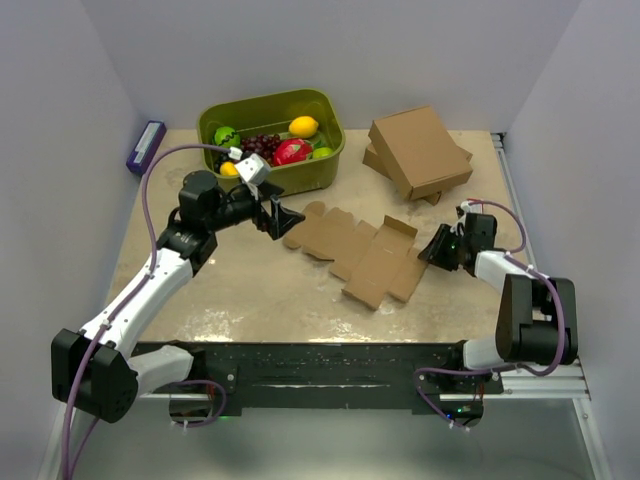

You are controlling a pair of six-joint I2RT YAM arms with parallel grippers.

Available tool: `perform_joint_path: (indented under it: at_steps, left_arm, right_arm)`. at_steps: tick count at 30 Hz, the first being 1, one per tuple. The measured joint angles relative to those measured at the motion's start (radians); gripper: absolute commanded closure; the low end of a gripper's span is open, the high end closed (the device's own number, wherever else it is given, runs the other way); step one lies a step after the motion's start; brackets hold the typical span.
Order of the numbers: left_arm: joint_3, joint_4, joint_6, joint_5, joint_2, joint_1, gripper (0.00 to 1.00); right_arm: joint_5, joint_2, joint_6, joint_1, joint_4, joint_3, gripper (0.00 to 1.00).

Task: Fold the paper box

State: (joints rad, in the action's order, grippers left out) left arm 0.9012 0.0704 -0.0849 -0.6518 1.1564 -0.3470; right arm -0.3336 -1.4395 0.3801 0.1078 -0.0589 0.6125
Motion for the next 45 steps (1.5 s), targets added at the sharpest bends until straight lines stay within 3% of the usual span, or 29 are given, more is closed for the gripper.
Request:
perform_joint_path:
  at_steps: [10,22,28,33,37,45]
  left_arm:
    - [0.0,0.0,0.0,-0.01,0.0,-0.006,0.0]
    - [-0.018,0.042,-0.008,-0.077,0.008,-0.012,0.0]
    - [-0.017,0.069,-0.008,-0.114,0.019,-0.026,0.02]
    - [0.031,0.002,0.043,-0.056,0.048,-0.084,0.01]
    - [0.057,-0.039,0.091,-0.019,0.041,-0.107,0.0]
    - [0.157,-0.068,0.177,0.055,0.029,-0.107,0.0]
  right_arm:
    - [-0.059,0.077,-0.004,0.0,0.013,-0.035,1.0]
    - [-0.241,0.234,-0.002,-0.005,0.029,-0.016,1.0]
    - [-0.292,0.245,-0.042,-0.08,-0.035,0.157,1.0]
    - [-0.304,0.201,-0.111,-0.222,-0.146,0.369,1.0]
    - [-0.346,0.188,-0.137,-0.246,-0.2,0.483,1.0]
    - [-0.424,0.184,-0.174,-0.323,-0.28,0.588,1.0]
